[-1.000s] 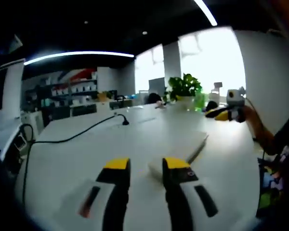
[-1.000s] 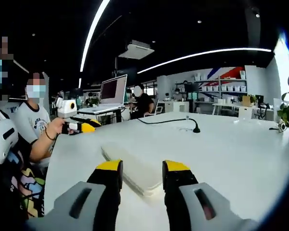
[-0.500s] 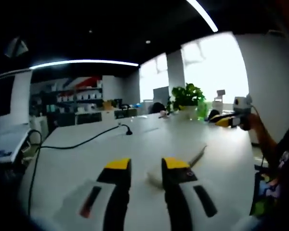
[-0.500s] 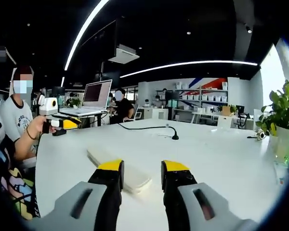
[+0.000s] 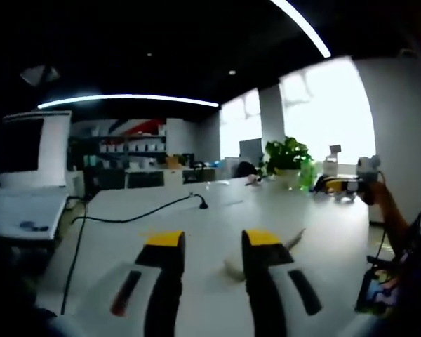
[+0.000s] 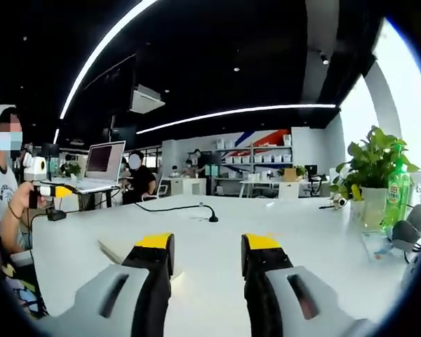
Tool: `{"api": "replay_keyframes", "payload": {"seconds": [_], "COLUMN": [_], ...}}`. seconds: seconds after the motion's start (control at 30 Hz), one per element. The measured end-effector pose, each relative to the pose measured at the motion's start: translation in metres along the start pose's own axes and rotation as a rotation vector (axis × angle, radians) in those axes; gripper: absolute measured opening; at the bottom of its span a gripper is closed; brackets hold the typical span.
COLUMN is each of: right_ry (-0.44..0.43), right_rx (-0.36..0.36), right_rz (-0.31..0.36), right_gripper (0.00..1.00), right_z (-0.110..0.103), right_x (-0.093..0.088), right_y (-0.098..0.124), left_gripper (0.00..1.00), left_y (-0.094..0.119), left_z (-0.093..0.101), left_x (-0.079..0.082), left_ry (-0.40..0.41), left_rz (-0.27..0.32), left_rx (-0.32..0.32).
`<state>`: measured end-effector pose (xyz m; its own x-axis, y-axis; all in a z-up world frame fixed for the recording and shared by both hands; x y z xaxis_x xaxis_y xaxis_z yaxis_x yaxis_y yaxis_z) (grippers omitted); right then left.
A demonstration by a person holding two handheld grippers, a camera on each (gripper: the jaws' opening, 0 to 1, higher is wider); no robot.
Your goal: Arrange the utensils inside the cutlery case until each visible utensil rests in its matching compartment.
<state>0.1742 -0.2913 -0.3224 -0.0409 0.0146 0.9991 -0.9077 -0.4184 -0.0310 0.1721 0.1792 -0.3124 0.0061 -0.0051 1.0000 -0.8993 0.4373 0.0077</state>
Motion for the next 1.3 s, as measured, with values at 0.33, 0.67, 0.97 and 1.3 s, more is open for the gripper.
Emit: {"api": "replay_keyframes", "payload": {"seconds": [0.33,0.67,0.97,1.3], "right_ry": [0.057,0.052,0.080,0.068], "right_rx": [-0.128,-0.166,-0.158,-0.136], "right_rz": [0.067,0.042,0.051,0.067], "right_gripper": [0.88,0.99,0.99,0.99], "right_z": [0.004,0.006,0.003,0.003], "right_x": [0.021,0.022,0.026,0.025], "right_y": [0.024,0.030,0.032,0.028], "left_gripper": [0.60,1.00,1.00,1.00], "left_y": [0.021,0.025,0.028,0.026], "left_z": [-0.006,-0.007,-0.007,-0.004], "left_x": [0.020,0.023,0.023,0.024], "left_ry": [0.051,-0.031,-0.032,-0.012], "left_rz": [0.067,0.078,0.074,0.069], "left_rx": [-0.004,0.118,0.125,0.112]}}
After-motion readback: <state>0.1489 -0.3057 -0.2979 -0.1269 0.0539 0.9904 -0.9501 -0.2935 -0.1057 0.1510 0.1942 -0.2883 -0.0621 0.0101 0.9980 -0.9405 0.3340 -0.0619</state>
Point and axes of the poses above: the point that each gripper's makers call its tool centre point, and the gripper's own axes: y roughly backward along the fingers, z roughly to its right, x roughly out of its top, the point moved 8 cm from there along y, roughly backward along the fingers, and after that the axes turned 4 degrees about x, right-handed, at the moved point
